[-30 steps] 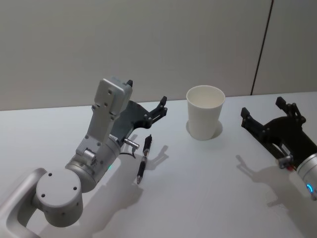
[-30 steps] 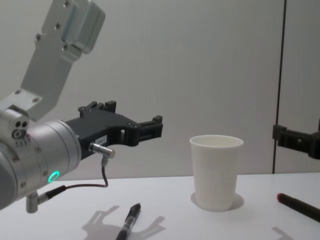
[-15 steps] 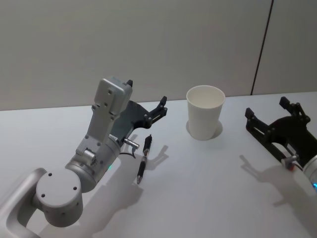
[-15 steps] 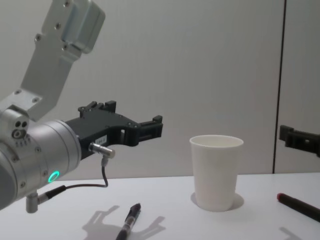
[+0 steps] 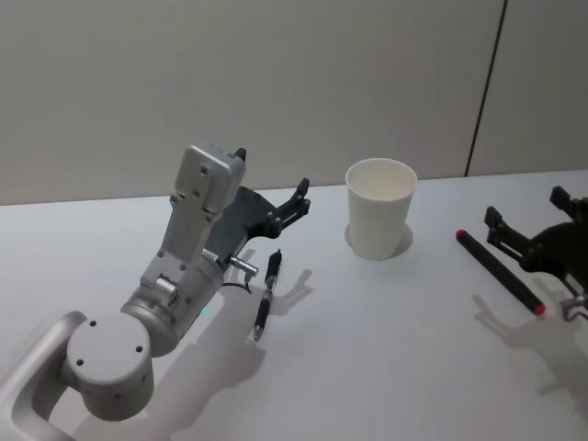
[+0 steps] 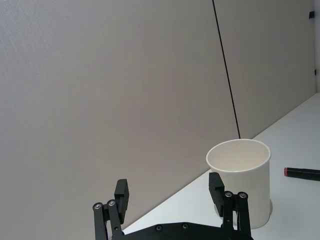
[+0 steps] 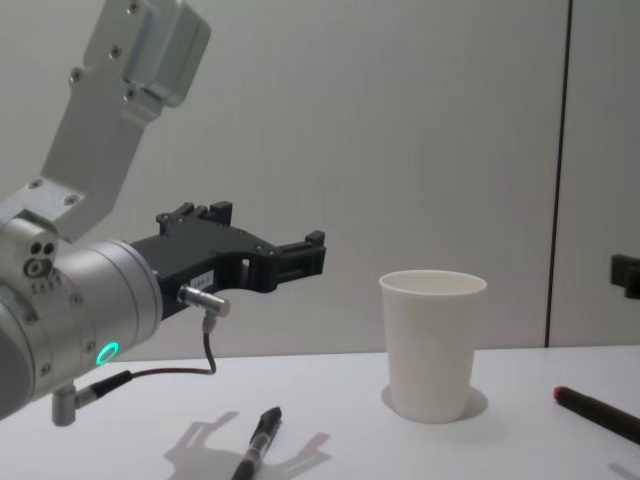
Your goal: Place the pen into the pen holder.
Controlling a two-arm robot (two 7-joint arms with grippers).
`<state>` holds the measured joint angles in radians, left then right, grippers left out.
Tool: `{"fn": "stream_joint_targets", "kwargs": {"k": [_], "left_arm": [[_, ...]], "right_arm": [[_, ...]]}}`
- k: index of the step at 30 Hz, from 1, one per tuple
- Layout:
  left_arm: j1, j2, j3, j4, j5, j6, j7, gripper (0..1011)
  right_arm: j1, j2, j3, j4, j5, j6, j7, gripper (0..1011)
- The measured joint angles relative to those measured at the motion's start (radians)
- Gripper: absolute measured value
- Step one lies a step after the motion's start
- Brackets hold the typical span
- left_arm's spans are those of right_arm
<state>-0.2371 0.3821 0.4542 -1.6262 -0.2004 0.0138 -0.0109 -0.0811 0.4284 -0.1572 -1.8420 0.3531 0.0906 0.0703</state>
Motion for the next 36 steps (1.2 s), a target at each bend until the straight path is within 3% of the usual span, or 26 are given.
{"fn": "stream_joint_targets", "kwargs": {"k": [6,19,36], "left_arm": [[0.000,0.000,0.000,0.000,0.000,0.000,0.000,1001],[0.000,0.000,0.000,0.000,0.000,0.000,0.000,1001],[0.000,0.000,0.000,0.000,0.000,0.000,0.000,1001]], "right_arm": [[-0.027,0.017,0.013,-0.029,0.008,0.023,-0.021,1001],[-0.063,0.046,0.040,-0.077,0.021,0.130,-0.075,1001],[-0.004,0.035,0.044,-0.046,-0.007,0.293,-0.093,1002]]}}
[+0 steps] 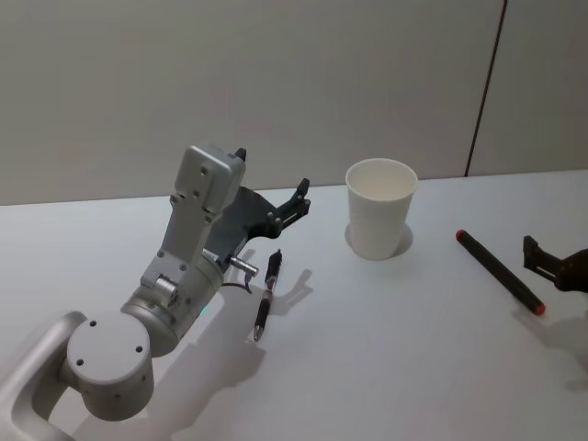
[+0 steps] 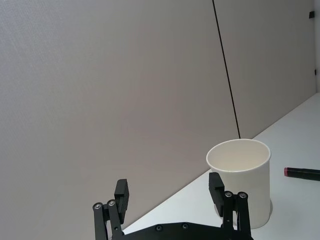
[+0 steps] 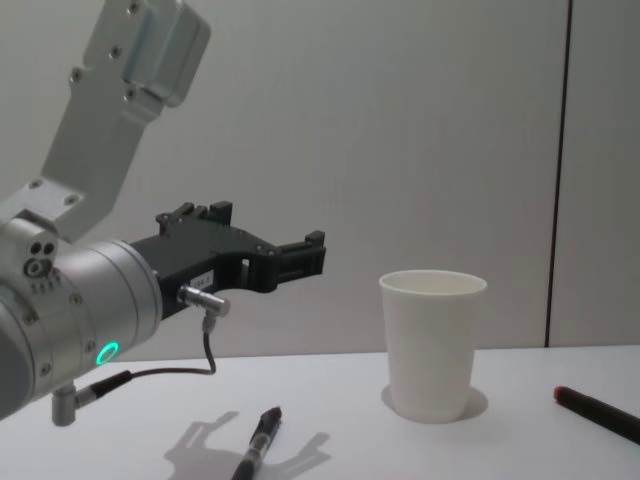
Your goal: Place the pen into the pen holder.
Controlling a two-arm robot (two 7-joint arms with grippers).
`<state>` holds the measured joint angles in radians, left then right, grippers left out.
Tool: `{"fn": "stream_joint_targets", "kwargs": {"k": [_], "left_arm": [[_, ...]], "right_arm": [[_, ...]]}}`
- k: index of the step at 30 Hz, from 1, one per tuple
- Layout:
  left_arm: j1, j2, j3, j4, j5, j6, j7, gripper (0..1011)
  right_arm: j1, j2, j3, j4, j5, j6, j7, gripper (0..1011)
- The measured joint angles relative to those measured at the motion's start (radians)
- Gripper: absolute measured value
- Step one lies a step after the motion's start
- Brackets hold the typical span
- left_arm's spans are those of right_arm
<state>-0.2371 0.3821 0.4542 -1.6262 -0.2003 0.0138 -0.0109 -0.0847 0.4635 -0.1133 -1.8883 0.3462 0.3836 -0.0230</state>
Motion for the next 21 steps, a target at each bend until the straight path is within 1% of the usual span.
{"fn": "stream_joint_targets", "kwargs": {"k": [3,5,12,21], "left_arm": [[0.000,0.000,0.000,0.000,0.000,0.000,0.000,1001],[0.000,0.000,0.000,0.000,0.000,0.000,0.000,1001],[0.000,0.000,0.000,0.000,0.000,0.000,0.000,1001],[0.000,0.000,0.000,0.000,0.000,0.000,0.000,1001]], "right_arm": [[0.013,-0.006,-0.003,0.011,-0.007,0.016,0.000,1001],[0.032,-0.016,-0.007,0.027,-0.017,0.035,0.001,1001],[0.057,-0.029,-0.012,0.050,-0.032,0.063,0.002,1002],[0.067,-0.038,-0.015,0.061,-0.044,0.068,0.008,1001]]}}
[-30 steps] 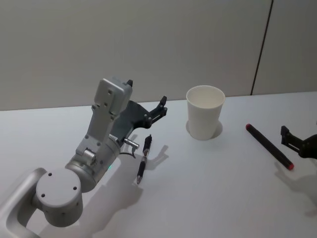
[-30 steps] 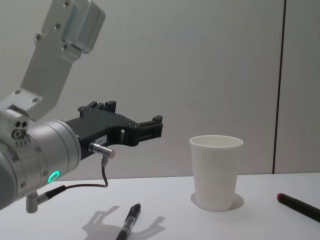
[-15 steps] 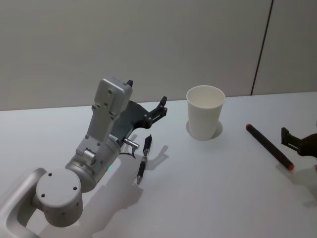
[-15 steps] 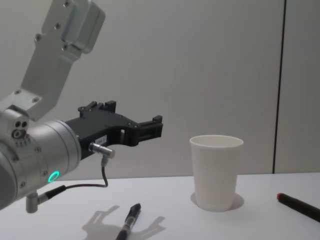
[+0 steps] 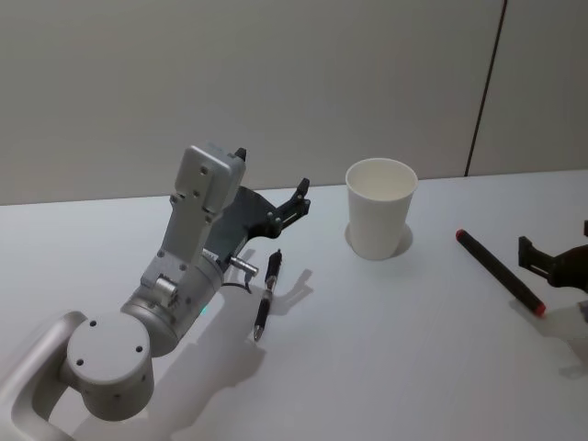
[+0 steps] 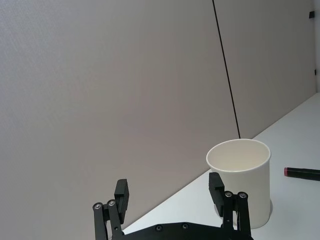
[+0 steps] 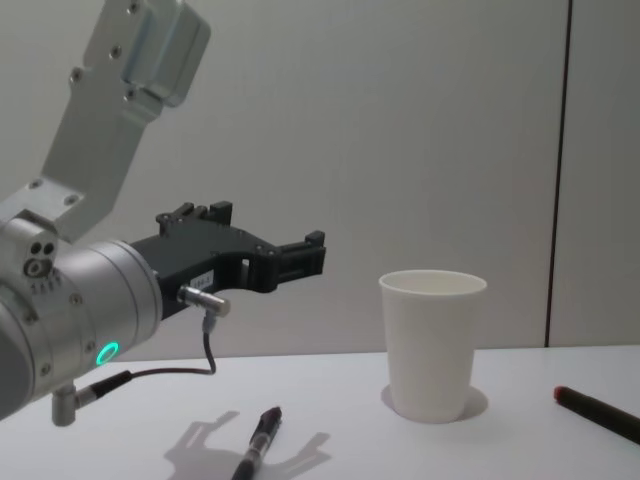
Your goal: Place the pen into the pen holder.
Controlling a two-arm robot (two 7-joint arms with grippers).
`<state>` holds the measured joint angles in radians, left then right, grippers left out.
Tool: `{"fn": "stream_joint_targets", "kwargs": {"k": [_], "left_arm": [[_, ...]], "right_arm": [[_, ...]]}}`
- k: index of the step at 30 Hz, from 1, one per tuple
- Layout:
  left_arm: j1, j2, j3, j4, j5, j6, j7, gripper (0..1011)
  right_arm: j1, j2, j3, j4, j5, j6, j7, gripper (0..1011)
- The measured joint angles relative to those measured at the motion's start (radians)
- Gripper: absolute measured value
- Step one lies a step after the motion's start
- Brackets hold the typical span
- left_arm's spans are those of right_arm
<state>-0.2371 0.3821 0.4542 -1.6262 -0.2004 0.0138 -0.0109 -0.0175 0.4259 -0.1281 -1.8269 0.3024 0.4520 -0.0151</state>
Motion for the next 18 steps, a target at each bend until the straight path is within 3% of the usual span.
{"fn": "stream_joint_targets", "kwargs": {"k": [18], "left_arm": [[0.000,0.000,0.000,0.000,0.000,0.000,0.000,1001]], "right_arm": [[0.036,-0.023,-0.014,0.065,-0.037,-0.019,0.054,1001]]}}
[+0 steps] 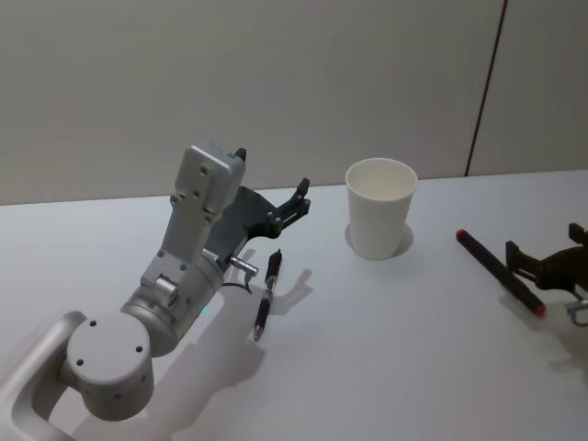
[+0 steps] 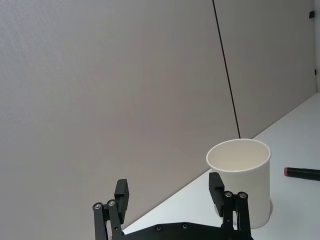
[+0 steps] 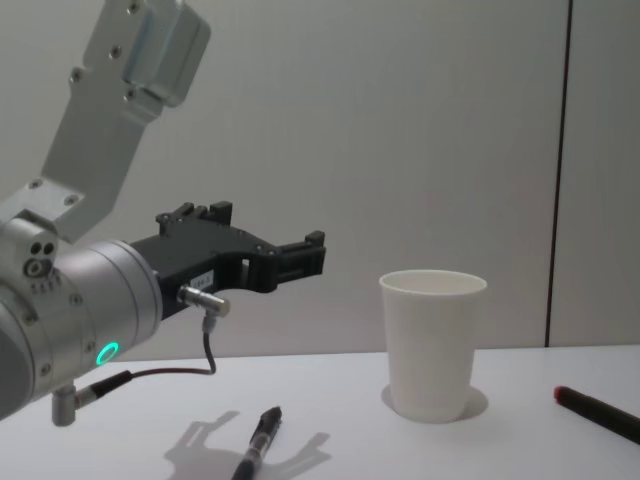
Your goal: Place the pen into the pen holder.
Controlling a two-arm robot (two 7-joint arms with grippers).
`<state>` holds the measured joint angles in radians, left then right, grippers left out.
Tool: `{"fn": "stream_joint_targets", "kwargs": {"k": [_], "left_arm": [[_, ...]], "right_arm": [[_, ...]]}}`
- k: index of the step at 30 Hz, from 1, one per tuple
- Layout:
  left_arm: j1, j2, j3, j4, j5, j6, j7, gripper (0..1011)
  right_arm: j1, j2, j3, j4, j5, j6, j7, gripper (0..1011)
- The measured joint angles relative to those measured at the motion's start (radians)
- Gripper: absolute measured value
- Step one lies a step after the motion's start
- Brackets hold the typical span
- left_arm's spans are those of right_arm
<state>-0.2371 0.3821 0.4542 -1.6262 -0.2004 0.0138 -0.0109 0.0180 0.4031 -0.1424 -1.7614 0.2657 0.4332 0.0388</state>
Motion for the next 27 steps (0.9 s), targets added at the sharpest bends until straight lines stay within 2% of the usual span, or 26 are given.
{"fn": "stream_joint_targets", "kwargs": {"k": [11,27], "left_arm": [[0.000,0.000,0.000,0.000,0.000,0.000,0.000,1001],[0.000,0.000,0.000,0.000,0.000,0.000,0.000,1001]], "right_arm": [[0.027,-0.016,-0.008,0.053,-0.017,-0.037,0.039,1001],[0.081,-0.043,-0.025,0.143,-0.055,-0.051,0.099,1001]]}}
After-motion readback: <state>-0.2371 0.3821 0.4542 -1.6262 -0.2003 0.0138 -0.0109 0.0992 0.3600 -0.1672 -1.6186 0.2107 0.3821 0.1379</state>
